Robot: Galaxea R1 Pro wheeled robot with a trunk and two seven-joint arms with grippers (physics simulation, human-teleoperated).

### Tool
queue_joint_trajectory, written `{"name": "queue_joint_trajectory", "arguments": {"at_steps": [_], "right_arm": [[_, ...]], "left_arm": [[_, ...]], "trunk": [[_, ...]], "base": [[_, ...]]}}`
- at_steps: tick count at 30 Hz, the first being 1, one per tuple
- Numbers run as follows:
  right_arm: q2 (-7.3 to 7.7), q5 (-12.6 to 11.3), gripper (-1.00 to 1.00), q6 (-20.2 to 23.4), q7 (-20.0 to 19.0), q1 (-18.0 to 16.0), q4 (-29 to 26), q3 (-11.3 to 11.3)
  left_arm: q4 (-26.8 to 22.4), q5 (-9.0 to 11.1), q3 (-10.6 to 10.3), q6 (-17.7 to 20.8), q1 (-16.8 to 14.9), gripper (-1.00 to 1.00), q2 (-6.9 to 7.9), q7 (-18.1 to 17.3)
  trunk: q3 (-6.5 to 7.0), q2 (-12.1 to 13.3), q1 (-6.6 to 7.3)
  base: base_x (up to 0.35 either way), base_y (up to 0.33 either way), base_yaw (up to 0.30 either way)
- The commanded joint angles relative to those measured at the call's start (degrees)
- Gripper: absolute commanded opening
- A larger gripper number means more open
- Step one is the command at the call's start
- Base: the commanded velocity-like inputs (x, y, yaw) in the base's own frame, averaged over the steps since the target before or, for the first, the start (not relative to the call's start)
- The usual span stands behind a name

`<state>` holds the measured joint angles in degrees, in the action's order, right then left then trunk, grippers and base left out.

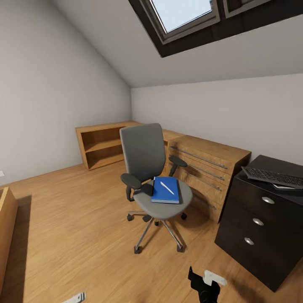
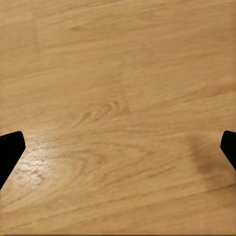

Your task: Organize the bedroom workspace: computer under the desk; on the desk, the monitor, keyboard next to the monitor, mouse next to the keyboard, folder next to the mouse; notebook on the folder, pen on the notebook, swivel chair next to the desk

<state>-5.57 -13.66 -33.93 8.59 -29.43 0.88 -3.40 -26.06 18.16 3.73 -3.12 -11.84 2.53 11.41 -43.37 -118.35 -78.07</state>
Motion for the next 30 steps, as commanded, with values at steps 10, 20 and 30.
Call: {"name": "queue_joint_trajectory", "arguments": {"at_steps": [10, 20, 30], "right_arm": [[0.60, 0.09, 1.00, -0.25, -0.16, -0.01, 0.13, -0.29], [0.60, 1.63, 1.00, 0.06, -0.34, 0.03, 0.18, -0.29], [0.48, 1.99, 1.00, -0.03, -0.33, 0.08, 0.18, -0.29]], "left_arm": [[2.72, 0.56, -0.51, -2.13, -0.03, 1.00, -0.25, 0.05], [3.11, 0.56, -0.42, -2.23, -0.03, 1.00, -0.37, 0.10], [3.19, 0.56, -0.31, -2.24, -0.03, 1.00, -0.55, 0.05]], "trunk": [[-0.22, -0.02, 0.01], [-0.65, -0.02, 0.01], [-0.62, -0.02, 0.01]], "base": [[-0.058, 0.066, -0.110], [-0.009, 0.010, -0.105], [-0.006, 0.003, -0.065]]}}
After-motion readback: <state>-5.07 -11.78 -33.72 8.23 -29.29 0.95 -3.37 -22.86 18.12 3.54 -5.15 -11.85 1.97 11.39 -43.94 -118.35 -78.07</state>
